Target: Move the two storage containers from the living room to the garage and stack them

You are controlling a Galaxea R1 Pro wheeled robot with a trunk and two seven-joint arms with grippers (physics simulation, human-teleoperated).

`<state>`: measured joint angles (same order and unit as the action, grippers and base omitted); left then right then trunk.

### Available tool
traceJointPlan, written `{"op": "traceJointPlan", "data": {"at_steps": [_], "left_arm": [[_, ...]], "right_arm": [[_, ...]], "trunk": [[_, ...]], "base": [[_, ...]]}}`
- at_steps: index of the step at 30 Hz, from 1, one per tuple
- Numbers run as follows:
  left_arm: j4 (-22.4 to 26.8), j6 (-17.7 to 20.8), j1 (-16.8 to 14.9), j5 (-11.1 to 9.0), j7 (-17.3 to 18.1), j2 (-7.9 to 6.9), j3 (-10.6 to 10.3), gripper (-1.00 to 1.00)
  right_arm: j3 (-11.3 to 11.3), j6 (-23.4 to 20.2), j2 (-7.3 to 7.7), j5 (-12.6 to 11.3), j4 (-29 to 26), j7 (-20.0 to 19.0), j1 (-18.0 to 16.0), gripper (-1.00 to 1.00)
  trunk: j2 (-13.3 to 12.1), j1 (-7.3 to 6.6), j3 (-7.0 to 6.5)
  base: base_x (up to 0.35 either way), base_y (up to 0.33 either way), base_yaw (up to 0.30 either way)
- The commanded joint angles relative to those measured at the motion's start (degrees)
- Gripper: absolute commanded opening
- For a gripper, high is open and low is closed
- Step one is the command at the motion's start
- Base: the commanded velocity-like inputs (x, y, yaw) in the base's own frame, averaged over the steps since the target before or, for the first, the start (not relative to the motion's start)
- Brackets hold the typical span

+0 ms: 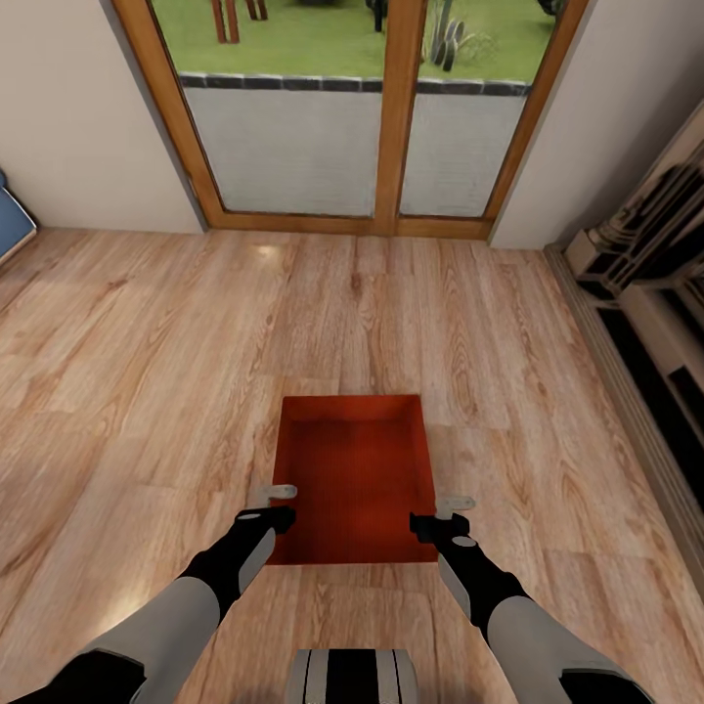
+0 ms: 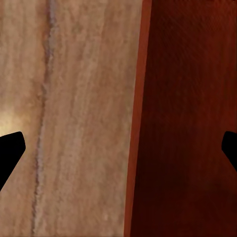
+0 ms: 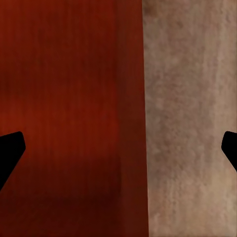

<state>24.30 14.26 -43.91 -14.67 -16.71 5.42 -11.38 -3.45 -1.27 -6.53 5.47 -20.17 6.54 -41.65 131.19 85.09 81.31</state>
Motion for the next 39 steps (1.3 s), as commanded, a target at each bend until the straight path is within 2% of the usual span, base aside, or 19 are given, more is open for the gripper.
{"op": "traceJointPlan", "data": {"at_steps": [1,33,39], "left_arm": [[0.1,0.2,0.0,-0.6,-0.5,-0.06,-0.5,1.0],[-0.1,0.7,0.0,-0.4,-0.4,-0.02,-1.3,1.0],[-0.2,0.6,0.0,-0.4,-0.5,-0.04,-1.3,1.0]], "right_arm": [[-0.4,-0.1,-0.06,0.6,0.0,0.0,0.0,1.0],[-0.3,-0.1,0.03,0.6,0.0,0.0,0.0,1.0],[-0.3,-0.1,0.03,0.6,0.0,0.0,0.0,1.0]], "trunk": [[0.0,-0.01,0.03],[0.0,-0.01,0.03],[2.4,1.31,1.11]], "base": [[0.0,0.0,0.0],[0.0,0.0,0.0],[0.0,0.0,0.0]]}}
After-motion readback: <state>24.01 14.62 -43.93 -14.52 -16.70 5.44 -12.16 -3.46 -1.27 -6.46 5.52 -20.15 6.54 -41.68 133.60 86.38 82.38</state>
